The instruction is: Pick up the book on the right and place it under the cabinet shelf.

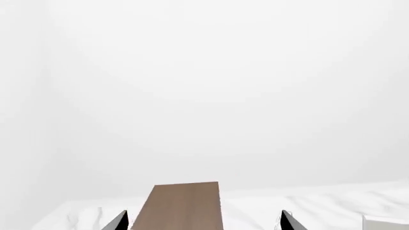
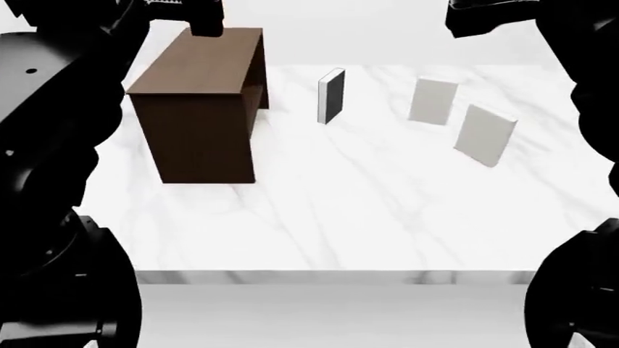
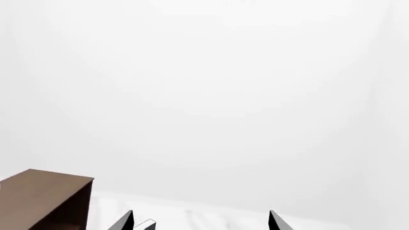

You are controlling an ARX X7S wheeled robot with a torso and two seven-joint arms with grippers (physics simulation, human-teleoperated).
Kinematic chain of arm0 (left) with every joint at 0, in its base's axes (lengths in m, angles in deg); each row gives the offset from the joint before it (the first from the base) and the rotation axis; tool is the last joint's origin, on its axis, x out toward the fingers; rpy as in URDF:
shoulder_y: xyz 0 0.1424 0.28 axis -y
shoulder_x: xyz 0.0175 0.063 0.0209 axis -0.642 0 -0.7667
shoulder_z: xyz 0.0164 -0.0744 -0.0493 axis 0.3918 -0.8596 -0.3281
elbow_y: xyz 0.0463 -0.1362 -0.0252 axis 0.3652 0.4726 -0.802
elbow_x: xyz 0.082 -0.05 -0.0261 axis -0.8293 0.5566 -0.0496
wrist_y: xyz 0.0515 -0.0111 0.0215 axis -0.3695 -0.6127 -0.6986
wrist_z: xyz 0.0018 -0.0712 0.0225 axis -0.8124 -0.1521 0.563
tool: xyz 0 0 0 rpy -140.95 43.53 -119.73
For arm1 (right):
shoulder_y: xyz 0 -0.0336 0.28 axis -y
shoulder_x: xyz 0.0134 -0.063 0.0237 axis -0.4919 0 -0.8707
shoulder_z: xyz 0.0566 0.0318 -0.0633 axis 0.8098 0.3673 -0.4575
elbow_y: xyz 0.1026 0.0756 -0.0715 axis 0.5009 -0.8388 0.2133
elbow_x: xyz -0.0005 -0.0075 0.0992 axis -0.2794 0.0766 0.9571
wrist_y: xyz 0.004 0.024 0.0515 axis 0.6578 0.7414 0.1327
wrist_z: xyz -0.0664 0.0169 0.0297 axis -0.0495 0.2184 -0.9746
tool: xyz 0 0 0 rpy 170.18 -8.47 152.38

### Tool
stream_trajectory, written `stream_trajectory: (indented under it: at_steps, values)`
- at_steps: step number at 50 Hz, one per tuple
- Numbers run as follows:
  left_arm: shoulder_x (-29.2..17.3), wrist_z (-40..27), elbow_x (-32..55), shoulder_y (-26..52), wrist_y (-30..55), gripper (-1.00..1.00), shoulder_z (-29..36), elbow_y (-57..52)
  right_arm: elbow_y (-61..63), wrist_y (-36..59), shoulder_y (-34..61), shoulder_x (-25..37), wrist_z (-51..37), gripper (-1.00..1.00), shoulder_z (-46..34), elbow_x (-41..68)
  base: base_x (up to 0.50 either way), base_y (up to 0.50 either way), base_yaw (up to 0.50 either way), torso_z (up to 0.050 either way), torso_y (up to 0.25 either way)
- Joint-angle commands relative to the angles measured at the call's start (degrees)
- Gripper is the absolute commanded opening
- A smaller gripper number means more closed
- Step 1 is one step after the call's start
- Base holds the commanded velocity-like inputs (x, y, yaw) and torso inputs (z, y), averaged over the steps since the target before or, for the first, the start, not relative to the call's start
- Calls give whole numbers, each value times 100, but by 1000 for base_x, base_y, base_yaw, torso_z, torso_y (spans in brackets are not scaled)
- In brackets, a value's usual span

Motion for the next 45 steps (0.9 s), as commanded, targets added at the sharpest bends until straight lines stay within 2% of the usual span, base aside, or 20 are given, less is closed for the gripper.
stream_trajectory:
  at_steps: [1, 45]
  values:
    - [-69, -7, 32, 30, -111, 100, -7, 96, 48, 77, 124, 8, -30, 100, 64, 73, 0, -125, 0, 0, 0]
    - [-181, -80, 148, -76, -293, 100, 111, 103, -14, -30, 150, 59, -128, 100, 41, 285, 301, -77, 0, 0, 0]
